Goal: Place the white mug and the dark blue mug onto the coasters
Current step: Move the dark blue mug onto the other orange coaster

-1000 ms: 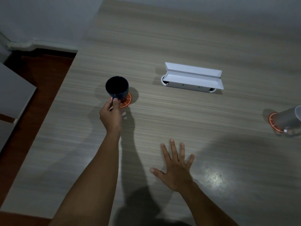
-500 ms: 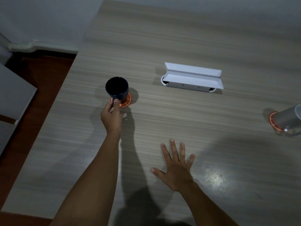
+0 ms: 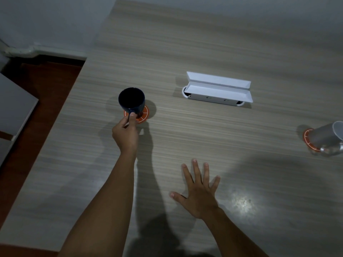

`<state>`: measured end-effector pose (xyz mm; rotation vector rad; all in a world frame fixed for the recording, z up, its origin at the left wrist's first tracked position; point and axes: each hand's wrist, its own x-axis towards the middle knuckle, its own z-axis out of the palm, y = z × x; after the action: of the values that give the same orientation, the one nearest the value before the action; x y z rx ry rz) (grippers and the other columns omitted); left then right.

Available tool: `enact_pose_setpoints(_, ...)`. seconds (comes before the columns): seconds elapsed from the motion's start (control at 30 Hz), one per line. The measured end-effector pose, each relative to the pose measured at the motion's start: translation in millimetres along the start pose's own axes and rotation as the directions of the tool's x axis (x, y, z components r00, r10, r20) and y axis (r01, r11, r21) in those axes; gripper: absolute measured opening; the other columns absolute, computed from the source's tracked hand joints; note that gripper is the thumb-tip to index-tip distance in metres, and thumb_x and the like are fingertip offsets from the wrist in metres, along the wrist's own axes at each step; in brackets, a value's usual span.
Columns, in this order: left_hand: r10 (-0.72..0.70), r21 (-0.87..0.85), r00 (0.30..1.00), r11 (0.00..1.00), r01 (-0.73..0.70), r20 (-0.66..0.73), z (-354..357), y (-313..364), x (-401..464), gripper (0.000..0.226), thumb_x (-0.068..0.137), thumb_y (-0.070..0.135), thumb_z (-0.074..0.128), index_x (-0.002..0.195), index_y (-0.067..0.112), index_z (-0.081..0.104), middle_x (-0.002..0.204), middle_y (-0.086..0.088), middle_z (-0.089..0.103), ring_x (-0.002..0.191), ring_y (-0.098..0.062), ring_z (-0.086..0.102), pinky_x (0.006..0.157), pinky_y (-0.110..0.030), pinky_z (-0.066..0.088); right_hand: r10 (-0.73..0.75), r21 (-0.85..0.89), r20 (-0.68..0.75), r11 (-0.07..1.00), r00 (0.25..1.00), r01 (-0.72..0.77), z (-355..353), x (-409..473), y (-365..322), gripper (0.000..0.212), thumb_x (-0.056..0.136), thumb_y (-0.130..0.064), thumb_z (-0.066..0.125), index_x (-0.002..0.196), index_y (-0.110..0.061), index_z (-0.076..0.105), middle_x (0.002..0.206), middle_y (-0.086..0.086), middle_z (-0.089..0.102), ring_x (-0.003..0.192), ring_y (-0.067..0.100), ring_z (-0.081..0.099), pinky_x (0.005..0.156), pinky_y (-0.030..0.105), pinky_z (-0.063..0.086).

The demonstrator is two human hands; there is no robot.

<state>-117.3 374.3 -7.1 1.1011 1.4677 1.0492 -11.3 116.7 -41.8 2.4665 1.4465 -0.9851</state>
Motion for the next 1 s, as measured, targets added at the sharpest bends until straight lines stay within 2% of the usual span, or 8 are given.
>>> enact_pose_setpoints(0.13, -0.004, -0.003, 1.000, 1.000, 0.004, 0.022, -1, -2, -4, 0.006, 0.091, 0.044, 0.068, 0.093, 0.045, 0.074, 0.083, 0.017, 0.074, 0.093, -0.029, 0.074, 0.085, -0.058, 0.060, -0.004, 0.006, 0.002, 1.000, 1.000, 0.004, 0, 0, 0, 0.103, 0.080, -0.093, 0.025, 0.152, -0.045, -0.030, 0.159, -0.004, -0.048, 0.142, 0.035, -0.048, 0.112, 0.072, -0.022)
enact_pose_setpoints(0.33, 0.038, 0.051, 0.994, 0.998, -0.043, 0.100, -6, 3, -10, 0.011, 0.096, 0.041, 0.064, 0.093, 0.052, 0.066, 0.098, 0.021, 0.070, 0.098, -0.028, 0.073, 0.087, -0.060, 0.059, -0.009, 0.031, 0.002, 0.999, 1.000, 0.009, -1, 0, 1, 0.102, 0.080, -0.092, 0.027, 0.152, -0.046, -0.030, 0.158, -0.005, -0.049, 0.142, 0.034, -0.050, 0.112, 0.073, -0.024)
enact_pose_setpoints(0.47, 0.037, 0.054, 0.990, 0.998, -0.045, 0.137, -14, 5, -16, 0.015, 0.098, 0.038, 0.063, 0.113, 0.035, 0.064, 0.117, 0.013, 0.066, 0.102, -0.025, 0.072, 0.086, -0.050, 0.061, -0.022, 0.057, 0.015, 0.998, 1.000, 0.021, -2, -1, 1, 0.102, 0.080, -0.092, 0.028, 0.151, -0.047, -0.031, 0.156, -0.006, -0.051, 0.140, 0.033, -0.052, 0.111, 0.073, -0.026)
enact_pose_setpoints(0.6, 0.041, 0.098, 0.995, 0.994, -0.050, 0.095, -26, 1, -29, 0.034, 0.098, 0.032, 0.064, 0.128, 0.017, 0.058, 0.135, -0.002, 0.058, 0.106, -0.023, 0.068, 0.074, -0.016, 0.054, -0.043, 0.074, 0.030, 0.996, 0.999, 0.040, -4, 0, 3, 0.103, 0.080, -0.090, 0.030, 0.152, -0.046, -0.029, 0.155, -0.006, -0.051, 0.141, 0.034, -0.050, 0.111, 0.072, -0.024)
enact_pose_setpoints(0.73, 0.036, 0.191, 0.999, 0.981, -0.042, 0.035, -36, -13, -69, 0.033, 0.096, 0.025, 0.068, 0.125, 0.011, 0.058, 0.129, -0.005, 0.051, 0.090, -0.012, 0.063, 0.080, -0.027, 0.055, -0.099, 0.110, -0.047, 0.989, 0.994, 0.103, -5, -7, 14, 0.093, 0.088, -0.082, 0.033, 0.157, -0.046, -0.018, 0.161, -0.013, -0.041, 0.148, 0.027, -0.042, 0.116, 0.066, -0.020)
enact_pose_setpoints(0.8, 0.098, 0.272, 0.991, 0.955, -0.120, 0.092, -36, -28, -104, 0.028, 0.094, 0.022, 0.070, 0.119, 0.011, 0.061, 0.127, -0.007, 0.053, 0.093, -0.017, 0.063, 0.077, -0.022, 0.049, -0.127, 0.098, -0.136, 0.985, 0.983, 0.141, -4, -16, 30, 0.084, 0.093, -0.074, 0.028, 0.160, -0.040, -0.010, 0.165, -0.016, -0.029, 0.154, 0.020, -0.029, 0.124, 0.062, -0.010)
enact_pose_setpoints(0.87, 0.196, 0.396, 0.953, 0.876, -0.275, 0.229, -32, -51, -141, 0.027, 0.092, 0.023, 0.072, 0.115, 0.011, 0.065, 0.125, -0.009, 0.057, 0.107, -0.027, 0.063, 0.085, -0.032, 0.051, -0.117, 0.101, -0.215, 0.985, 0.970, 0.141, 0, -27, 52, 0.080, 0.094, -0.070, 0.022, 0.162, -0.035, -0.001, 0.166, -0.017, -0.019, 0.158, 0.014, -0.016, 0.128, 0.054, 0.000)
enact_pose_setpoints(1.0, 0.287, 0.515, 0.777, 0.614, -0.598, 0.560, -9, -89, -211, 0.042, 0.090, 0.038, 0.066, 0.126, 0.017, 0.063, 0.135, -0.006, 0.060, 0.130, -0.024, 0.053, 0.108, -0.048, 0.044, 0.002, 0.110, -0.288, 0.993, 0.958, 0.031, 15, -55, 115, 0.078, 0.094, -0.070, 0.018, 0.162, -0.036, 0.004, 0.170, -0.013, -0.010, 0.159, 0.016, -0.011, 0.126, 0.045, -0.003)
